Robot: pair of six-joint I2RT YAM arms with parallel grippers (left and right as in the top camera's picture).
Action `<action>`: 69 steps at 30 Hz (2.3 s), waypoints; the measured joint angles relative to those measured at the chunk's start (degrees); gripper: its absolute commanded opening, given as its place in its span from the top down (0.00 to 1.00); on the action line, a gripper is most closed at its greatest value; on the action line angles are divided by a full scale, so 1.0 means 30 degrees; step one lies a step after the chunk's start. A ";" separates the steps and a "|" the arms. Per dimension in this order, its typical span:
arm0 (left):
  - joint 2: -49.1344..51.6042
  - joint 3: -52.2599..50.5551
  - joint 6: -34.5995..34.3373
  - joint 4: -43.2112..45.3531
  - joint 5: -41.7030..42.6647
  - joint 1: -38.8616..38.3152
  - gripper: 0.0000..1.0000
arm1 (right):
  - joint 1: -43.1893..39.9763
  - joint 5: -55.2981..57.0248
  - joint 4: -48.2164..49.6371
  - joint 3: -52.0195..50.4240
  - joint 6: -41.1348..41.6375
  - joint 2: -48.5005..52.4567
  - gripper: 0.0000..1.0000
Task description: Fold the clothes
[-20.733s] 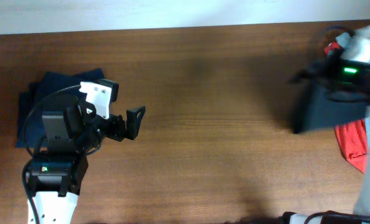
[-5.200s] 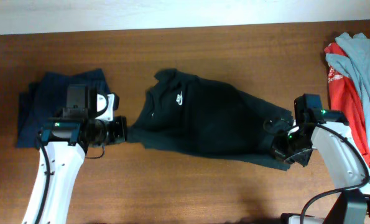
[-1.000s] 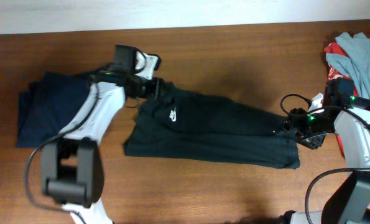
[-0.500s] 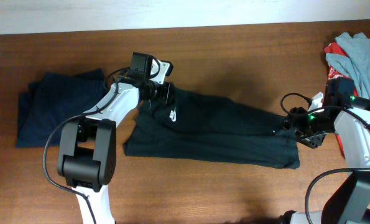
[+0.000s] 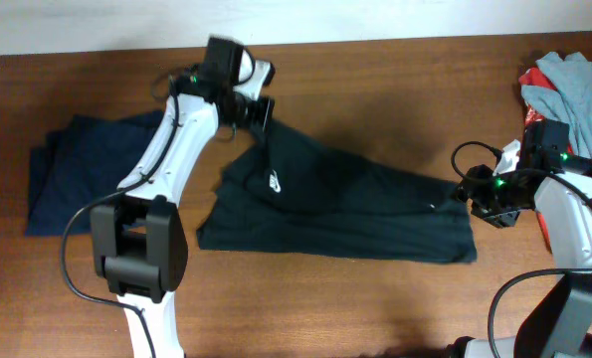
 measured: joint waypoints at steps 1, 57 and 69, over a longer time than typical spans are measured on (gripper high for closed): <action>0.0000 0.0729 0.0058 -0.0474 -0.0051 0.0000 0.99 | 0.0000 -0.0007 0.0240 -0.0015 0.0087 0.0007 0.46; -0.0022 0.2317 0.0372 -0.3555 -0.0707 0.0000 0.99 | 0.3563 -0.0510 0.4619 0.0794 0.2441 0.5719 0.96; -0.0022 0.2317 0.0554 -0.3745 -0.1129 0.0000 0.99 | 0.3563 0.0663 0.0882 0.2951 0.1719 0.5253 0.59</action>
